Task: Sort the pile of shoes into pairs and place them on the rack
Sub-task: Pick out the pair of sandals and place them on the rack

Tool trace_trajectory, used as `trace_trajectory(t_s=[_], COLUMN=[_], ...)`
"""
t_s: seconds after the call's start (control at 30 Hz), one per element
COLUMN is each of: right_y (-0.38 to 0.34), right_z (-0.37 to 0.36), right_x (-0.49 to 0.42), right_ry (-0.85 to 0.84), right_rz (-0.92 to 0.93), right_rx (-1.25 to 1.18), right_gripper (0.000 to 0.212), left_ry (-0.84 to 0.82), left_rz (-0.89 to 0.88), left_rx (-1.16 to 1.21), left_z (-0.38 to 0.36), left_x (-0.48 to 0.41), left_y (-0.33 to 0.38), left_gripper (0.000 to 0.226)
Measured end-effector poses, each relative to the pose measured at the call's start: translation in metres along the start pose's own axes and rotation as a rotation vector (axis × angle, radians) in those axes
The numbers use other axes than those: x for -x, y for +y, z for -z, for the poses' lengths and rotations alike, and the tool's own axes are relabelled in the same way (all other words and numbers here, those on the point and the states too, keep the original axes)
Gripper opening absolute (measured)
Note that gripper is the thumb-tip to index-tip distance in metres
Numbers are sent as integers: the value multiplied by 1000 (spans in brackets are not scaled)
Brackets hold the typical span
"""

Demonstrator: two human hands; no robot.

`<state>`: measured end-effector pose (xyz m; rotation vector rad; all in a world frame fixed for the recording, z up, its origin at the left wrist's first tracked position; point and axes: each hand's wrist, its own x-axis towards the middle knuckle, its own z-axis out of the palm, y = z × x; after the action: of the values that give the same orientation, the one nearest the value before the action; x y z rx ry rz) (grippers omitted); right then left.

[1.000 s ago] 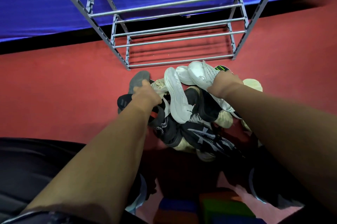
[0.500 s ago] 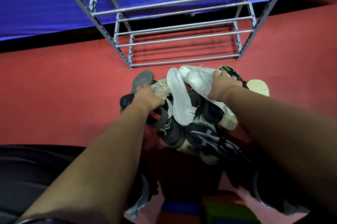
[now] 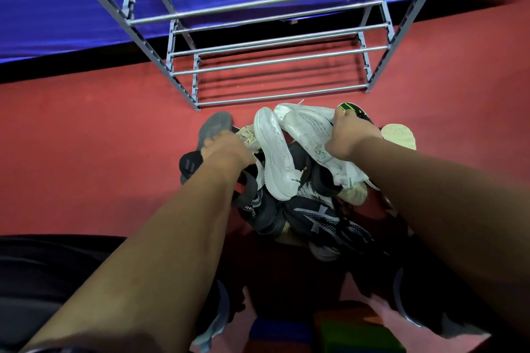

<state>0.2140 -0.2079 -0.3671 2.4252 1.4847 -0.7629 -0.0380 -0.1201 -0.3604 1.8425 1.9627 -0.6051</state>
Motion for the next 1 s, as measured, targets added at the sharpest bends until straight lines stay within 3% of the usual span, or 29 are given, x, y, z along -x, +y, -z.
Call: trace_trajectory(t_s=[0.1, 0.17, 0.23, 0.27, 0.37, 0.47, 0.57, 0.6, 0.7, 0.83, 0.93, 1.0], right_y=[14, 28, 42, 51, 72, 87, 98, 102, 122, 124, 141, 156], right_z=[15, 19, 21, 20, 19, 14, 6, 0, -22, -46, -85, -105], right_x=[-7, -12, -14, -17, -15, -6, 2, 1, -5, 2, -17, -28], right_ry=[27, -35, -84, -75, -16, -10, -90, -109, -139, -252, -291, -245], right_rz=[-26, -87, -184, -227, -317, -345, -321, -313, -364, -366, -403, -527], right_rx=[-284, -598, -852, -841, -469, -261, -169, -158, -157, -184, -274, -434], right_gripper=[29, 16, 16, 19, 20, 27, 15, 13, 30, 26, 61, 82], left_ry=[-9, 83, 203, 282, 427, 337, 203, 147, 76, 79, 66, 52], left_rz=[-41, -25, 25, 35, -27, -139, -273, -306, -386, -381, -365, -347], left_rx=[28, 92, 138, 155, 302, 495, 498, 499, 363, 270, 256, 255], left_z=[-4, -4, 4, 12, 41, 48, 19, 5, -33, -57, -58, -58], left_x=[-2, 1, 9, 14, 25, 30, 39, 42, 48, 49, 44, 42], left_y=[-8, -4, 11, 19, 45, 66, 84, 87, 99, 109, 113, 115], left_gripper=[74, 65, 70, 70, 70, 76, 79, 80, 81, 84, 83, 84])
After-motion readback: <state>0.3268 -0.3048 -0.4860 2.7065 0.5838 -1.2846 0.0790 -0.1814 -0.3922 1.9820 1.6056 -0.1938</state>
